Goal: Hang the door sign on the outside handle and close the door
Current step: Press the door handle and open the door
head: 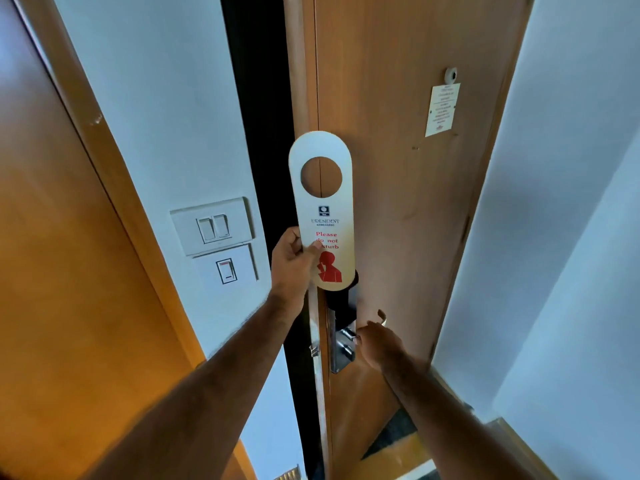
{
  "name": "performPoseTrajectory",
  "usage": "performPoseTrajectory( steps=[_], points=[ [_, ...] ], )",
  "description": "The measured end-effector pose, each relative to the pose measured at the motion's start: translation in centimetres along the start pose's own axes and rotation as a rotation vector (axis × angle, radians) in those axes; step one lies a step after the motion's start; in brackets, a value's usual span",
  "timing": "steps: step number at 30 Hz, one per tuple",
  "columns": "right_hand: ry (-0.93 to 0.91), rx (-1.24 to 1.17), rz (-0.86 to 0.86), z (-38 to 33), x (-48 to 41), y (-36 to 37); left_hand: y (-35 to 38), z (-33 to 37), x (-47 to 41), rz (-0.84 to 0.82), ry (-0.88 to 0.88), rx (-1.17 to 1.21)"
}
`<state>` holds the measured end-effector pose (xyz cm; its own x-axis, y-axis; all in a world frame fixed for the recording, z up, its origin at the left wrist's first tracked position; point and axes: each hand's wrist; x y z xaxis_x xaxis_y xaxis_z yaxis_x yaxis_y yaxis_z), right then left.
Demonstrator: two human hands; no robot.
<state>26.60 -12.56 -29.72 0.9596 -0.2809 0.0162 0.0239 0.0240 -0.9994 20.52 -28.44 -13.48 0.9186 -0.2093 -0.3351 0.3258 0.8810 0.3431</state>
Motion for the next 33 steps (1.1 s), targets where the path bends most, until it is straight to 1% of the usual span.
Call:
performPoseTrajectory(
  steps=[2, 4, 5, 7, 9, 10, 12, 14, 17, 18, 20, 22, 26, 29, 33],
  points=[
    [-0.006, -0.019, 0.076, 0.0, 1.7, 0.3, 0.0, 1.3, -0.5, -0.032, 0.021, 0.100],
    [-0.035, 0.009, 0.240, -0.2, 3.6, 0.2, -0.3, 2.6, -1.2, -0.095, 0.019, 0.133],
    [-0.094, 0.019, 0.334, -0.2, 4.5, 0.3, -0.3, 3.0, -1.5, -0.142, 0.008, 0.119],
    [-0.327, 0.076, 0.472, -0.5, 5.5, 0.7, -0.2, 3.5, -1.7, -0.238, -0.034, 0.084],
    [-0.567, 0.243, 0.510, -1.8, 5.8, 0.8, -0.3, 3.8, -1.6, -0.318, -0.081, 0.080],
    [-0.636, 0.290, 0.524, -2.4, 5.7, 0.7, -0.3, 3.8, -1.5, -0.345, -0.096, 0.074],
    [-0.701, 0.374, 0.550, -3.5, 4.8, -0.3, -0.2, 4.1, -1.3, -0.394, -0.121, 0.067],
    [-0.681, 0.486, 0.565, -4.3, 4.0, -1.9, 0.0, 4.4, -0.9, -0.432, -0.135, 0.050],
    [-0.546, 0.694, 0.596, -3.4, 3.7, -3.8, 0.6, 4.7, -0.3, -0.470, -0.150, 0.037],
    [-0.532, 0.771, 0.610, -2.8, 3.8, -3.9, 0.8, 4.7, -0.1, -0.480, -0.151, 0.038],
    [-0.551, 0.896, 0.635, -1.6, 4.2, -3.6, 1.1, 4.5, 0.3, -0.497, -0.152, 0.048],
    [-0.567, 0.971, 0.658, -0.7, 4.7, -3.3, 1.5, 4.2, 0.6, -0.502, -0.149, 0.063],
    [-0.546, 1.010, 0.694, 0.6, 5.4, -3.0, 2.3, 3.5, 0.8, -0.523, -0.161, 0.104],
    [-0.514, 1.032, 0.713, 1.9, 6.0, -2.2, 2.9, 3.0, 1.1, -0.574, -0.174, 0.146],
    [-0.502, 1.028, 0.674, 3.7, 7.0, -1.3, 4.0, 2.5, 2.0, -0.628, -0.185, 0.205]
  ],
)
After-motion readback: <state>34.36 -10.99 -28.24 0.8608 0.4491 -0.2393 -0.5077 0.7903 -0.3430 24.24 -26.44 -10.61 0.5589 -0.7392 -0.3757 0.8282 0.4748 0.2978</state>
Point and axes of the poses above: each hand's wrist, its own x-axis away from the middle knuckle, its own y-axis out of the palm, z = x × y, and after that the axes turned 9 degrees about x, right-handed
